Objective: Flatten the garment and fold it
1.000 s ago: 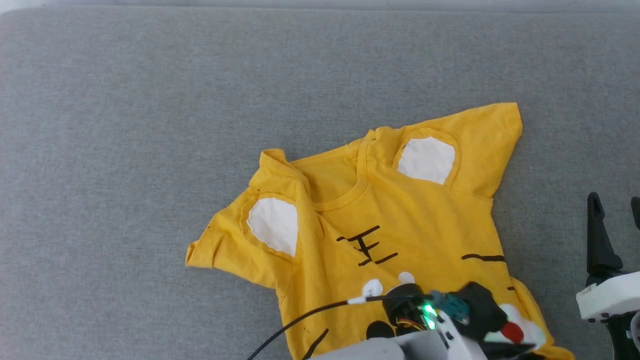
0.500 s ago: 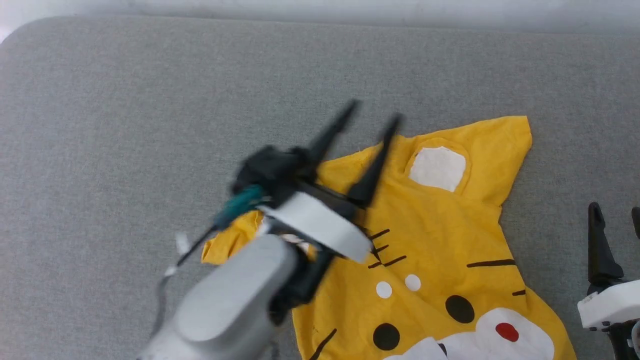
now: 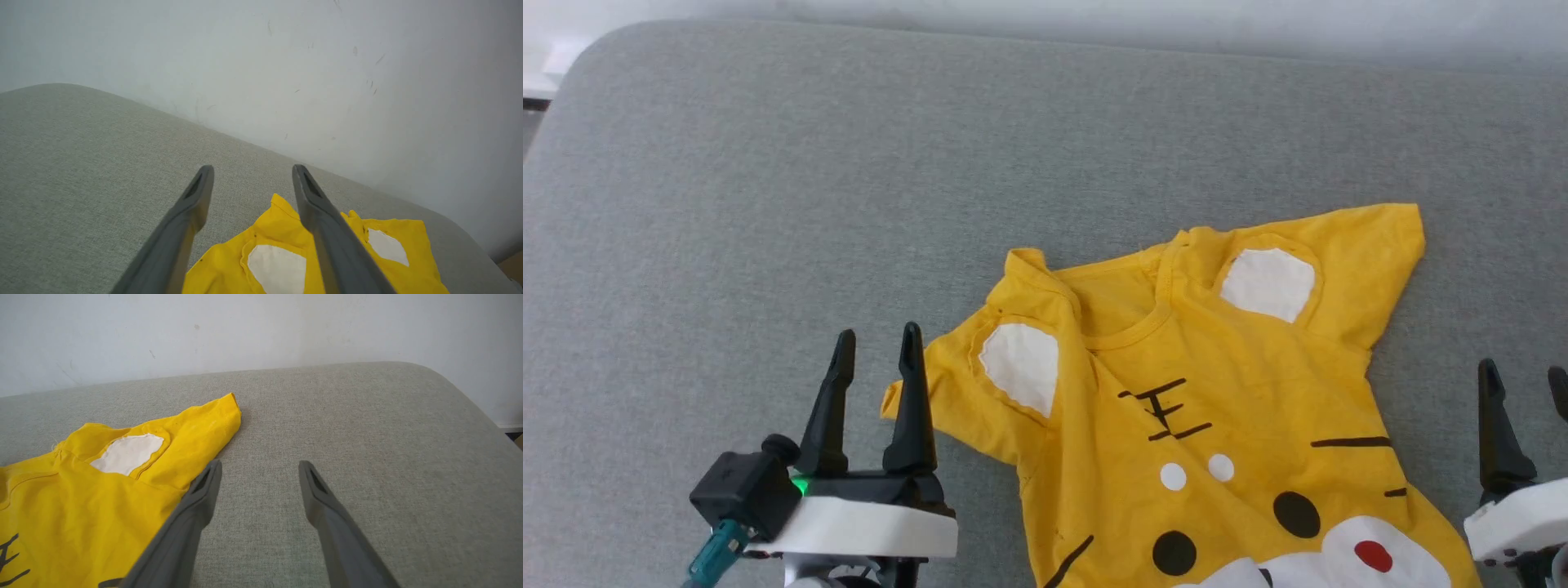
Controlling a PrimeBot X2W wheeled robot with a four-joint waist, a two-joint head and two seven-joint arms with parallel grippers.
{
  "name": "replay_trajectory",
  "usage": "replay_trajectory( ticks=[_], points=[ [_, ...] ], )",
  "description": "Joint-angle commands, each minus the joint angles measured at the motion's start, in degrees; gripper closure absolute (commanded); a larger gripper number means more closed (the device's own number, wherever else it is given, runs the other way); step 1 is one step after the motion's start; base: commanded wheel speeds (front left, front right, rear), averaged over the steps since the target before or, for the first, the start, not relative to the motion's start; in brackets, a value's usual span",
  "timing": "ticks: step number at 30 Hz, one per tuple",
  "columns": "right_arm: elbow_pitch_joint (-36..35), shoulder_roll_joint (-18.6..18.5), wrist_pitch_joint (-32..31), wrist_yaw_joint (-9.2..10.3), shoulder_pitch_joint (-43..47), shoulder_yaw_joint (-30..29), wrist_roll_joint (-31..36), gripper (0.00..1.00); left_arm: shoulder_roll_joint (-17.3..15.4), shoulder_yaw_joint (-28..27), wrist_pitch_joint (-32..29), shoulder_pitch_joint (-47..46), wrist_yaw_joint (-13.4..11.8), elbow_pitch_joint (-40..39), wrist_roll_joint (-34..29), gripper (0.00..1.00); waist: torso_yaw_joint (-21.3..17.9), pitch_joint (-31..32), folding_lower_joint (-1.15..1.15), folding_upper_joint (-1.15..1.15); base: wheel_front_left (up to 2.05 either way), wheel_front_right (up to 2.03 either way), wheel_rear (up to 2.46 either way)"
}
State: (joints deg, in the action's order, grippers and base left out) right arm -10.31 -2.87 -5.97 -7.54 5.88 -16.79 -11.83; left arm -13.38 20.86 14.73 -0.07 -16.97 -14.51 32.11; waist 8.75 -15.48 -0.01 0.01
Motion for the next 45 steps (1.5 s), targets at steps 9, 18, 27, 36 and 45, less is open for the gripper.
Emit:
replay_trajectory(
  ticks=[9,18,27,36,45],
  points=[
    [-6.08,-6.92,-12.23,0.05,-13.36,5.24,1.96,0.0,6.56,-3.87,0.26,-0.99,7.46,0.65,-5.19,0.0,3.55,-4.57,0.01,-0.01,0.0,0.0,0.0],
    [4.11,-19.01,-30.51,0.05,-25.1,6.82,-1.61,0.0,10.01,-3.97,0.27,-3.61,11.71,3.42,-6.35,0.0,6.38,-10.65,0.01,-0.01,0.0,0.0,0.0],
    [12.39,-20.07,-34.46,0.05,-26.79,8.66,-3.05,1.0,10.47,-3.4,0.27,-5.16,12.4,4.1,-5.17,0.0,9.11,-12.51,0.01,-0.01,0.0,0.0,0.0],
    [13.98,-20.07,-27.26,0.05,-29.19,3.89,-0.85,1.0,10.49,-3.99,0.27,-4.65,12.15,5.24,-6.2,0.0,6.46,-9.1,0.01,-0.01,0.0,0.0,0.0],
    [17.78,-23.03,-20.05,0.05,-24.14,-11.1,6.82,1.0,10.49,-4.01,0.27,-3.76,12.6,6.74,-6.92,0.0,4.92,-6.53,0.01,-0.01,0.0,0.0,0.0]
  ],
)
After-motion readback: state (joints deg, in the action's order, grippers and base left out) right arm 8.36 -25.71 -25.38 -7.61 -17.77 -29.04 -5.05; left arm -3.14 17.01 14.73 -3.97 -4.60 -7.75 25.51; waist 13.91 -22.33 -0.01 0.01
